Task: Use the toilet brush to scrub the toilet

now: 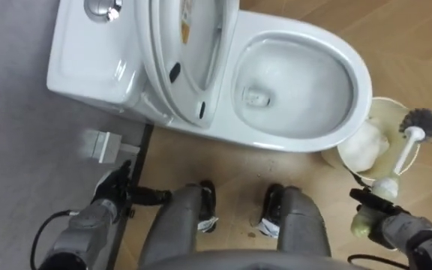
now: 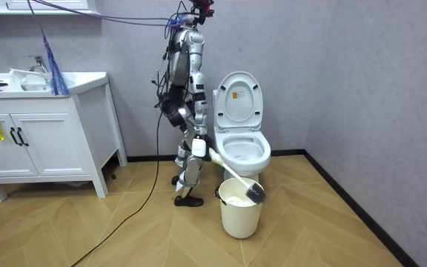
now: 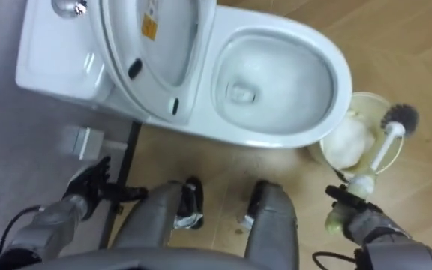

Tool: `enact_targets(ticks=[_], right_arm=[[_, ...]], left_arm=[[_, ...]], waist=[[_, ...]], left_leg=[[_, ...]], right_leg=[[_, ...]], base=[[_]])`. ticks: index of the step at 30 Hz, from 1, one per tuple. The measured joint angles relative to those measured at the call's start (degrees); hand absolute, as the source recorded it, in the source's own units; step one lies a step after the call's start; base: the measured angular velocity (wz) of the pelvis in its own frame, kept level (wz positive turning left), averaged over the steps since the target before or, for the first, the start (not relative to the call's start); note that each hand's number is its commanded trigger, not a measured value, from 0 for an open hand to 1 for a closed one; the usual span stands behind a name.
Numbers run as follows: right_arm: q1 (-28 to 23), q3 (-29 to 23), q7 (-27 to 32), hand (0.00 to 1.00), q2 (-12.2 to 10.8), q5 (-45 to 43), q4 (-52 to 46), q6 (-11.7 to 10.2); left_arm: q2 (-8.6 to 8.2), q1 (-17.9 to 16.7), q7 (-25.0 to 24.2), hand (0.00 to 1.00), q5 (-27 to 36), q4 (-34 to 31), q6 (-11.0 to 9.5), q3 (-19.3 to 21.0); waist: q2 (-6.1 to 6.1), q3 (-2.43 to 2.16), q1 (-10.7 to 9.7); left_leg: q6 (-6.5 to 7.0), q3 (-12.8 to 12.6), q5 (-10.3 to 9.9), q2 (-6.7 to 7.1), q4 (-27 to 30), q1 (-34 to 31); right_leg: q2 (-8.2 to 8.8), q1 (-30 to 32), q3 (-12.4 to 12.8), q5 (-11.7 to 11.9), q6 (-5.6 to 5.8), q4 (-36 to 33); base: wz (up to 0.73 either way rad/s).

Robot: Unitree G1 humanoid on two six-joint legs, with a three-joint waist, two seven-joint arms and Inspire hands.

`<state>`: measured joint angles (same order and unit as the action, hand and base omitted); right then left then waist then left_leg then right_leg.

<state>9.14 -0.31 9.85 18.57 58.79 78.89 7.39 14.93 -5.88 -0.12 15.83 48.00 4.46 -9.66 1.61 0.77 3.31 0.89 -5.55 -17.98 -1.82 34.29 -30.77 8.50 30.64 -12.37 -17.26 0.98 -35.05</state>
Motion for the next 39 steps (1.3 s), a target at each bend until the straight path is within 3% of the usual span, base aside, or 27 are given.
enact_targets(ticks=[3, 10, 14, 21, 22, 23, 29, 34, 36, 39], right_arm=[[-2.5, -1.1, 0.1, 1.0, -0.5, -0.1, -0.5, -0.4], [-9.2, -4.6, 1.4, 1.0, -2.7, -1.6, -6.3, -0.5], [-11.7, -6.7, 2.7, 1.0, -3.4, -9.2, -9.1, -0.5], [-16.8, -6.7, 5.6, 1.0, -4.9, -24.4, -14.1, -0.4], [-16.6, -6.6, 5.8, 1.0, -5.1, -25.9, -14.3, -0.3], [-16.8, -6.6, 5.9, 1.0, -5.5, -28.9, -14.7, -0.4], [-16.2, -5.6, 5.6, 1.0, -5.6, -40.0, -14.7, -0.5], [-15.9, -2.8, 5.4, 1.0, -5.6, -50.9, -14.7, -0.8], [-15.8, 0.5, 5.3, 1.0, -5.6, -55.8, -14.7, -1.4], [-14.7, 0.9, 3.9, 1.0, -5.7, -64.7, -14.3, -3.2]], left_arm=[[-0.09, -0.8, 0.0, 0.0, 0.3, 4.7, -0.9, 2.8], [-1.0, -6.0, 0.0, 0.0, 0.2, 4.9, -1.0, 7.7], [-1.93, -9.7, 0.0, 0.0, 0.4, 5.0, -0.9, 11.9], [-3.07, -13.1, 0.2, 0.0, 0.3, 5.0, -0.6, 14.1], [-3.11, -13.3, 0.5, 0.0, 0.3, 5.0, -0.6, 14.1], [-3.3, -13.4, 1.1, 0.0, 0.3, 5.0, -0.6, 14.2], [-5.35, -14.7, 4.6, 0.0, -1.9, 4.7, -0.7, 18.8], [-6.3, -14.6, 10.4, 0.0, -10.3, -0.5, -0.7, 20.9], [-7.04, -15.9, 15.0, 0.0, -14.5, -9.3, -0.8, 21.4], [-7.73, -15.8, 19.8, 0.0, -20.6, -16.8, -0.8, 23.3]], waist=[[-0.2, -0.15, 0.0], [-0.75, -0.59, -0.4], [-1.64, -0.58, -1.8], [-3.68, -0.62, -1.6], [-4.14, -0.42, -1.4], [-3.9, -0.8, -1.4], [-4.02, -0.5, -1.1], [-3.43, -0.71, 0.3], [-3.45, -0.72, 2.4], [-3.83, -0.57, 3.3]], left_leg=[[-0.16, 0.1, 0.1, -0.38, -3.1, 4.9], [-0.47, 0.1, 1.7, -0.27, -12.2, 16.8], [-0.96, 0.8, 2.3, 0.1, -16.2, 23.1], [-1.18, 1.3, 2.8, 0.29, -19.7, 31.0], [-1.18, 1.4, 2.8, 0.29, -19.7, 31.3], [-1.19, 1.5, 2.8, 0.29, -19.6, 31.5], [-1.2, 1.6, 2.8, 0.27, -19.7, 33.2], [-1.22, 3.0, 2.8, 0.28, -19.4, 32.0], [-1.29, 3.4, 2.8, 0.23, -19.4, 31.9], [-1.34, 4.6, 2.8, 0.48, -19.4, 31.1]], right_leg=[[-0.92, -5.7, -0.8, 0.7, 0.39, 4.5], [-2.44, -18.2, -2.1, 3.4, 1.28, 14.5], [-2.67, -24.4, -2.8, 3.4, 1.3, 17.7], [-3.19, -32.5, -3.6, 3.5, 1.51, 21.8], [-3.25, -32.8, -3.5, 3.6, 1.53, 22.0], [-3.32, -33.3, -3.6, 3.6, 1.61, 22.5], [-3.53, -35.6, -4.4, 3.8, 1.82, 23.6], [-3.44, -35.4, -6.2, 3.8, 1.8, 23.3], [-3.43, -35.5, -6.6, 3.9, 1.67, 23.3], [-3.4, -35.7, -7.4, 4.1, 1.74, 23.3]], base=[[0.0], [-0.01], [0.05], [0.03], [0.0], [0.0], [0.03], [0.2], [0.12], [0.19]])
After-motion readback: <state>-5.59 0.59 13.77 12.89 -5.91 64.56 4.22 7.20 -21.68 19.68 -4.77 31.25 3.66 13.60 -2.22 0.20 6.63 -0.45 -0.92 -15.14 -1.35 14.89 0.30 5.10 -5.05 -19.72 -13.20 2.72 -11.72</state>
